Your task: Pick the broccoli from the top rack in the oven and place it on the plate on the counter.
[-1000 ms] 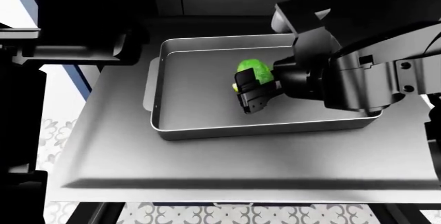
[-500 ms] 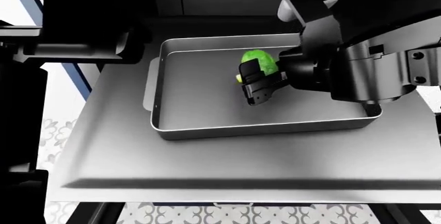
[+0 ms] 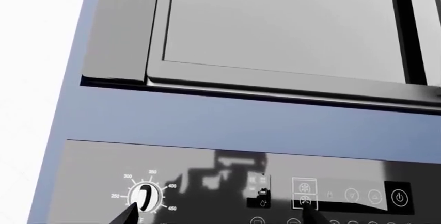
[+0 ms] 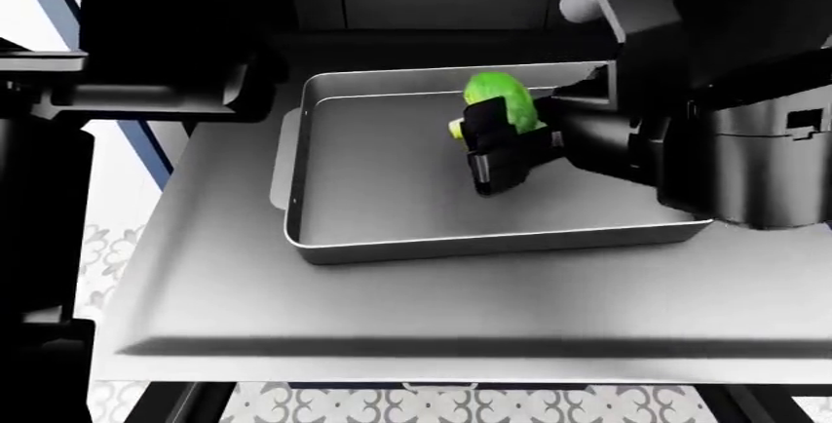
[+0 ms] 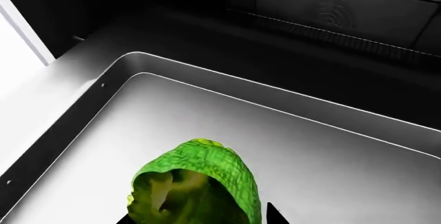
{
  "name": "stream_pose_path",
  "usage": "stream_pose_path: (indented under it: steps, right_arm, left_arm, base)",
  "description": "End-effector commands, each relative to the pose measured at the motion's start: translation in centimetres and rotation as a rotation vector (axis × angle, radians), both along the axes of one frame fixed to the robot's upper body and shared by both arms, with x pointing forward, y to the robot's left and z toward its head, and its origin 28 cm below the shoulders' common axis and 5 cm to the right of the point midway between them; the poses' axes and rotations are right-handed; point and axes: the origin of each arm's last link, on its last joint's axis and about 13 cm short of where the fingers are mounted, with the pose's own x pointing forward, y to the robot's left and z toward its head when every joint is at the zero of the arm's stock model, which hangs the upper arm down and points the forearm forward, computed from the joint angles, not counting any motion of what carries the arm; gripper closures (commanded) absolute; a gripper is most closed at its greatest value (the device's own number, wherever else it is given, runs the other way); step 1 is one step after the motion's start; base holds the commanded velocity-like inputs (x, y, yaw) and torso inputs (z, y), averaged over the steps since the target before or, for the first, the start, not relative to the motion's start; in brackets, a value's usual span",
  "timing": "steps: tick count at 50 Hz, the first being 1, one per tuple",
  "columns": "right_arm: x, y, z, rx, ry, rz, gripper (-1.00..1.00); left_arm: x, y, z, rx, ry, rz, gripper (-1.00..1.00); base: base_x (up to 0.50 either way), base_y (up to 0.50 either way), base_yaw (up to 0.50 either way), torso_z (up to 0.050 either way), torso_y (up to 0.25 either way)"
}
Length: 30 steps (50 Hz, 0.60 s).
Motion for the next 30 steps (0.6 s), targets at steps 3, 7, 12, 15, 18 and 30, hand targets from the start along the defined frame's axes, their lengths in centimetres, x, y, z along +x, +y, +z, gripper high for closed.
stream_pose_path:
  steps: [3, 7, 12, 15, 18, 30]
  right_arm:
    - [-2.9, -0.3, -0.1, 0.059, -0.051, 0.006, 1.0]
    - [-3.7, -0.3, -0.1, 0.062, -0.084, 0.005, 1.0]
    - [-4.7, -0.3, 0.2, 0.084, -0.114, -0.001, 1.0]
    - [-5.0, -0.4, 0.4, 0.097, -0.129, -0.007, 1.0]
    - [-5.5, -0.4, 0.6, 0.108, -0.147, -0.012, 1.0]
    - [-6.9, -0.8, 1.2, 0.126, -0.188, -0.034, 1.0]
  left_arm:
    - [0.2, 0.0, -0.1, 0.005, 0.001, 0.003, -1.0]
    - [0.2, 0.0, -0.1, 0.007, 0.001, 0.004, -1.0]
    - [0.2, 0.0, 0.0, 0.008, 0.0, 0.003, -1.0]
    - [0.2, 0.0, 0.0, 0.009, -0.001, 0.004, -1.0]
    - [0.2, 0.0, 0.0, 0.012, -0.002, 0.003, -1.0]
    - [0.2, 0.0, 0.0, 0.008, -0.004, 0.003, -1.0]
  base:
    - [0.0, 0.0, 0.0, 0.0, 0.0]
    - [0.0, 0.0, 0.0, 0.0, 0.0]
    - [0.0, 0.0, 0.0, 0.0, 0.0]
    - [0.0, 0.0, 0.0, 0.0, 0.0]
    - [0.0, 0.0, 0.0, 0.0, 0.0]
    - [0.0, 0.0, 0.0, 0.0, 0.0]
